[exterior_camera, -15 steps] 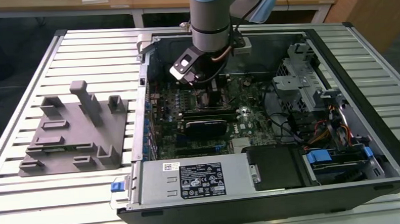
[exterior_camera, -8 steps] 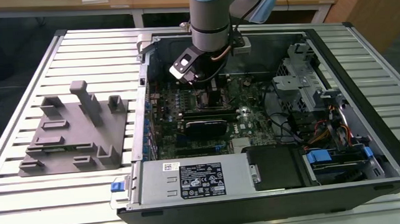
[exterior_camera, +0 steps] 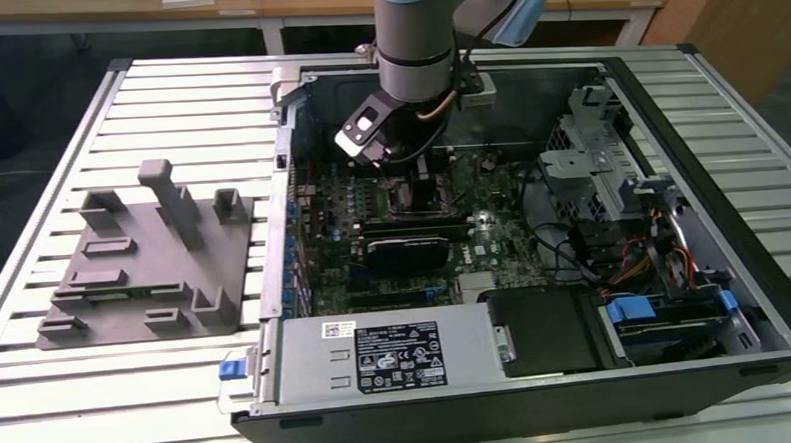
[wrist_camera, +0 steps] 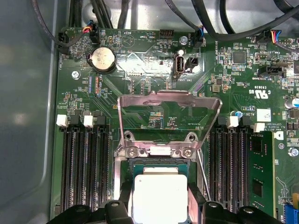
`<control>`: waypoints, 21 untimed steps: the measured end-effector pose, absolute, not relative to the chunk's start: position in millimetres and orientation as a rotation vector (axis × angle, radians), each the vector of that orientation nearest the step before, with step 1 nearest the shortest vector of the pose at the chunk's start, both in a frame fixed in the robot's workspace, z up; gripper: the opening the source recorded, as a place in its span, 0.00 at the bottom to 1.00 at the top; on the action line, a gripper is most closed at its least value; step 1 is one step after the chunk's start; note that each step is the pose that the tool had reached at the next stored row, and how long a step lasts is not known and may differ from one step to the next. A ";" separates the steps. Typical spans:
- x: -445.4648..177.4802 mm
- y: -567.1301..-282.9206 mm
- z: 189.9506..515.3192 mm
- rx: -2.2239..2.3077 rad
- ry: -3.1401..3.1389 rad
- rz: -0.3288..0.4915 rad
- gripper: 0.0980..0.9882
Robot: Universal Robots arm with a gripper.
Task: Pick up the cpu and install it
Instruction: 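Place the cpu into insertion slot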
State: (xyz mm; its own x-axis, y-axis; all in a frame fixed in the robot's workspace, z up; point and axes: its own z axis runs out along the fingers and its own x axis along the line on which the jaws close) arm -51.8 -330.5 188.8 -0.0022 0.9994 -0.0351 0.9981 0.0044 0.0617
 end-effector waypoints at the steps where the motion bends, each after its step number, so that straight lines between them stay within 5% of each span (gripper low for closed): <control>1: -51.8 -330.5 188.8 2.169 2.177 0.029 0.50; 21: -48.2 -331.0 189.3 2.169 2.177 0.027 0.50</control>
